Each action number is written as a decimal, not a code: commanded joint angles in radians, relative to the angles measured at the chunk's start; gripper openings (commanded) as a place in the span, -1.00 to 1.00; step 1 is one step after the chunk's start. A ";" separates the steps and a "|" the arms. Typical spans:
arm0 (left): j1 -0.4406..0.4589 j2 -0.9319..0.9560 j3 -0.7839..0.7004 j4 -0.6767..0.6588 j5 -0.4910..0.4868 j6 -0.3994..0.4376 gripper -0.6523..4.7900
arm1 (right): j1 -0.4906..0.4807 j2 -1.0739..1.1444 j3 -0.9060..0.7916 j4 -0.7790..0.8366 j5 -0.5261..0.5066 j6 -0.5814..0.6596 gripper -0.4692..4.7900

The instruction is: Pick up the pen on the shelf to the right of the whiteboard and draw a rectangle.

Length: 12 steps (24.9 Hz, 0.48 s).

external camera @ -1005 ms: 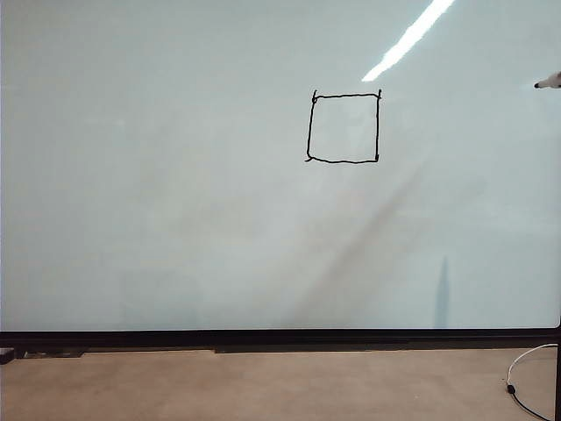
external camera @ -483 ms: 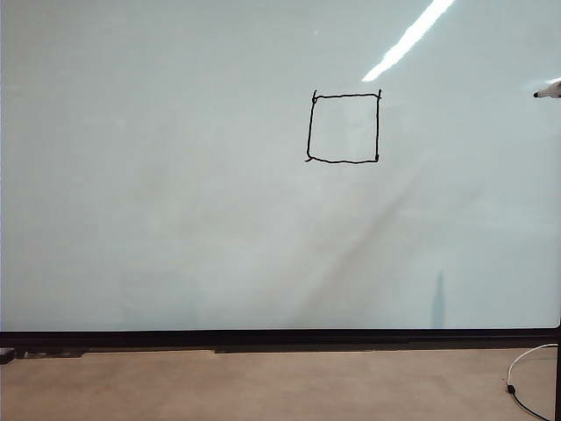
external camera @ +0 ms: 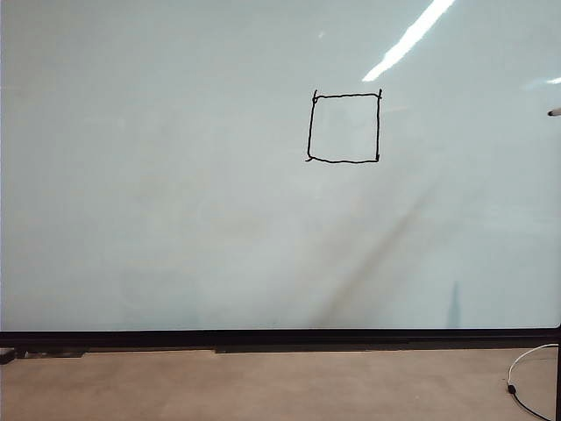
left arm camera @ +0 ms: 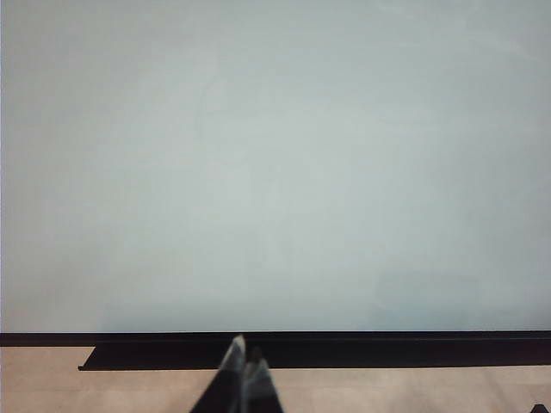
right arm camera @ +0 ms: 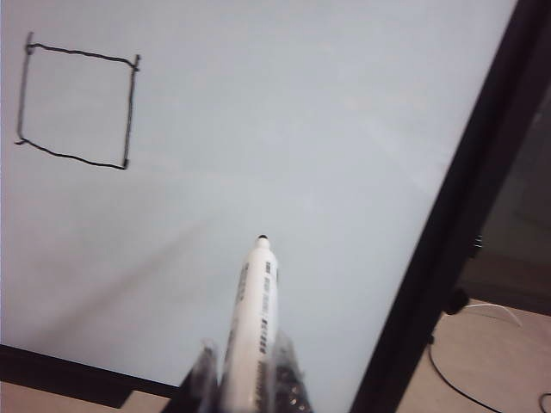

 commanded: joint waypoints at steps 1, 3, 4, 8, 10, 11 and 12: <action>0.000 0.000 0.003 0.006 0.000 0.005 -0.78 | -0.047 0.000 0.003 0.017 -0.055 0.011 -0.84; 0.000 0.000 0.003 0.006 0.000 0.005 -0.78 | -0.090 0.000 0.003 0.021 -0.080 0.021 -0.84; 0.000 0.000 0.003 0.006 0.000 0.005 -0.78 | -0.108 0.000 0.003 0.029 -0.096 0.032 -0.84; 0.000 0.000 0.003 0.006 0.000 0.005 -0.78 | -0.133 0.000 0.003 0.045 -0.100 0.040 -0.84; 0.000 0.000 0.003 0.006 0.000 0.005 -0.78 | -0.141 0.000 0.003 0.047 -0.097 0.054 -0.84; 0.000 0.000 0.003 0.006 0.000 0.005 -0.78 | -0.140 0.000 0.003 0.044 -0.088 0.058 -0.84; 0.000 0.000 0.003 0.006 0.000 0.005 -0.78 | -0.141 0.000 0.003 0.040 -0.069 0.058 -0.84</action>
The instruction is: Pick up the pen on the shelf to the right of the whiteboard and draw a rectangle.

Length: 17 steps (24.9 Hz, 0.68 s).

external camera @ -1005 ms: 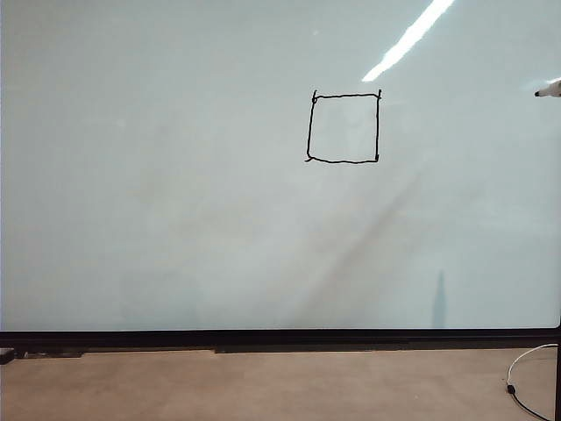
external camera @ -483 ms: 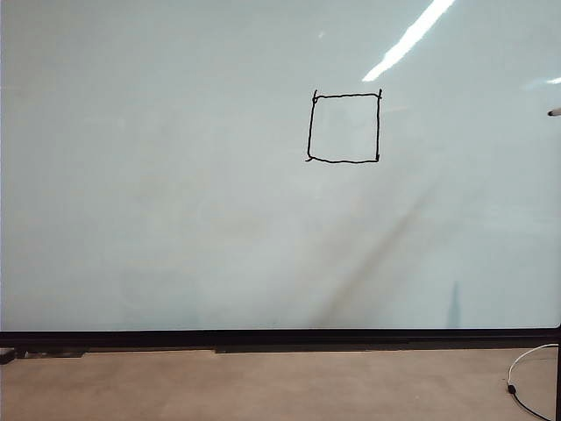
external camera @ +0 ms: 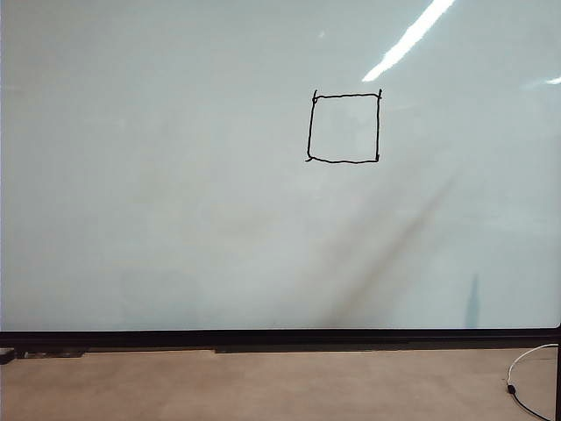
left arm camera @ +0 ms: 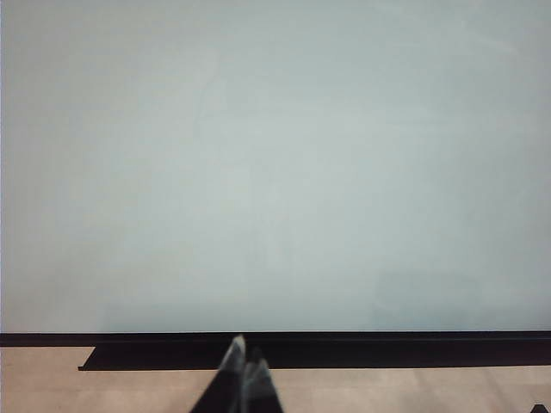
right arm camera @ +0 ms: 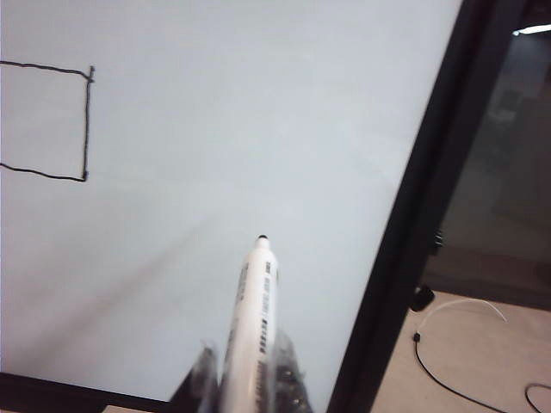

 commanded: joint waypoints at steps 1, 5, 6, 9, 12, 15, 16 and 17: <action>0.000 0.000 0.003 0.006 0.000 0.005 -0.78 | 0.000 0.000 0.003 0.013 0.042 0.013 -0.84; 0.000 0.000 0.003 0.006 0.000 0.005 -0.78 | 0.000 0.000 0.003 -0.015 0.079 0.012 -0.84; 0.000 0.000 0.003 0.006 0.000 0.005 -0.78 | 0.000 0.000 0.003 -0.027 0.080 0.012 -0.84; 0.000 0.000 0.003 0.006 0.000 0.005 -0.78 | 0.000 0.000 0.003 -0.043 0.081 0.012 -0.84; 0.000 0.000 0.003 0.006 0.000 0.005 -0.78 | 0.000 0.000 0.004 -0.035 0.081 0.012 -0.84; 0.000 0.000 0.003 0.006 0.000 0.005 -0.78 | 0.001 0.000 0.004 -0.037 0.072 0.012 -0.82; 0.000 0.000 0.003 0.006 0.000 0.005 -0.78 | 0.002 0.000 0.003 -0.037 0.072 0.012 -0.82; 0.000 0.000 0.003 0.006 0.000 0.005 -0.78 | 0.002 0.000 0.004 -0.037 0.074 0.012 -0.82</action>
